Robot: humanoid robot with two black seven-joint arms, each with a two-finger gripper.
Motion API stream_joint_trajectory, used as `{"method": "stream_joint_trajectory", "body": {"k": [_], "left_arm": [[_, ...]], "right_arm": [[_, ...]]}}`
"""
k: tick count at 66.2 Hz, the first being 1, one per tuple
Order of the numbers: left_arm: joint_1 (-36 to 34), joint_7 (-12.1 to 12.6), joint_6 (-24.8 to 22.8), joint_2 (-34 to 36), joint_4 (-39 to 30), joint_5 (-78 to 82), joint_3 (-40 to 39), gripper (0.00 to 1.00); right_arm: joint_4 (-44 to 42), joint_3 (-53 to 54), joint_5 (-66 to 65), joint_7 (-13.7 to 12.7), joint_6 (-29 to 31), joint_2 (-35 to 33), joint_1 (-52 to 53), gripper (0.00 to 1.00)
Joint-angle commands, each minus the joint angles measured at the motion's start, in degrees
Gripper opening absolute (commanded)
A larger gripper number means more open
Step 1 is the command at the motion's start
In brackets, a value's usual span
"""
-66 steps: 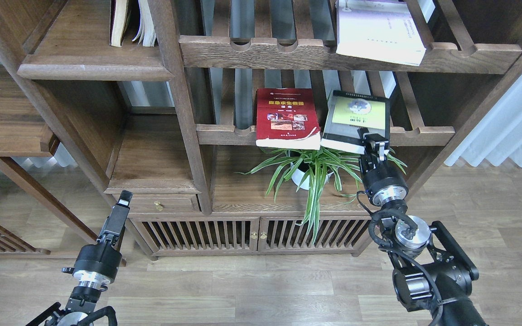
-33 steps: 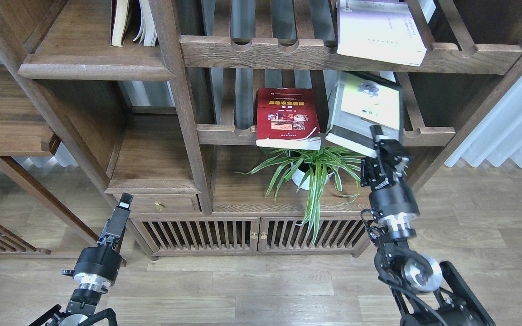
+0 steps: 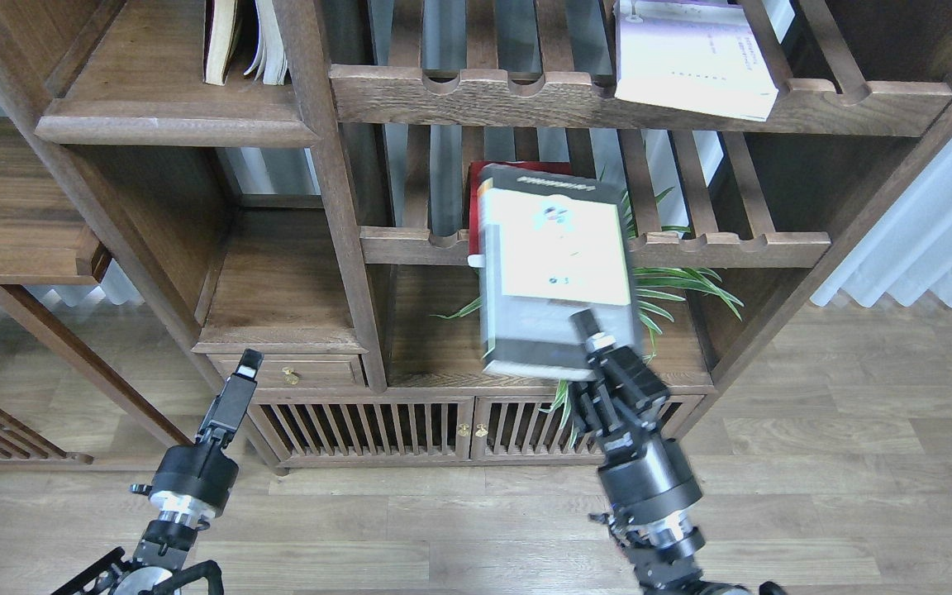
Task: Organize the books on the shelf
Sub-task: 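Lower the book toward the left gripper and grasp its edge with left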
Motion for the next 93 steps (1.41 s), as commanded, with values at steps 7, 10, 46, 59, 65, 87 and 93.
{"method": "stream_joint_trajectory", "body": {"k": [7, 10, 46, 59, 65, 87, 93], "left_arm": [[-6.28, 0.0, 0.0, 2.92, 3.24, -3.35, -0.05, 1.0], [-6.28, 0.0, 0.0, 3.19, 4.83, -3.88, -0.05, 1.0], [-5.4, 16.49, 9.63, 6.35, 2.63, -5.73, 3.12, 1.0], [-5.13, 28.78, 8.75, 2.92, 1.4, -5.91, -0.93, 1.0], [-7.41, 31.69, 8.75, 2.57, 1.05, -5.91, -0.05, 1.0], [-0.39, 31.87, 7.17, 7.67, -20.04, -15.13, -10.15, 1.0], [4.88, 31.96, 3.13, 8.55, -22.68, -15.83, -15.86, 1.0]], "right_arm": [[-0.28, -4.44, -2.55, -1.15, 0.0, 0.0, -0.71, 0.04], [-0.37, -4.44, -2.64, -1.15, 0.0, 0.0, -0.71, 0.04], [-1.69, -5.32, -2.55, -1.06, -3.12, 0.0, 0.17, 0.04], [-1.69, -8.22, -2.55, -1.06, -9.37, -0.97, 6.05, 0.05], [-1.69, -8.66, -2.55, -1.15, -9.19, 0.0, 6.14, 0.05], [-0.72, -7.96, -2.9, -3.17, -6.12, 0.0, 5.35, 0.05], [-0.72, -5.68, -2.99, -4.92, -5.15, 0.0, 4.83, 0.05]]}}
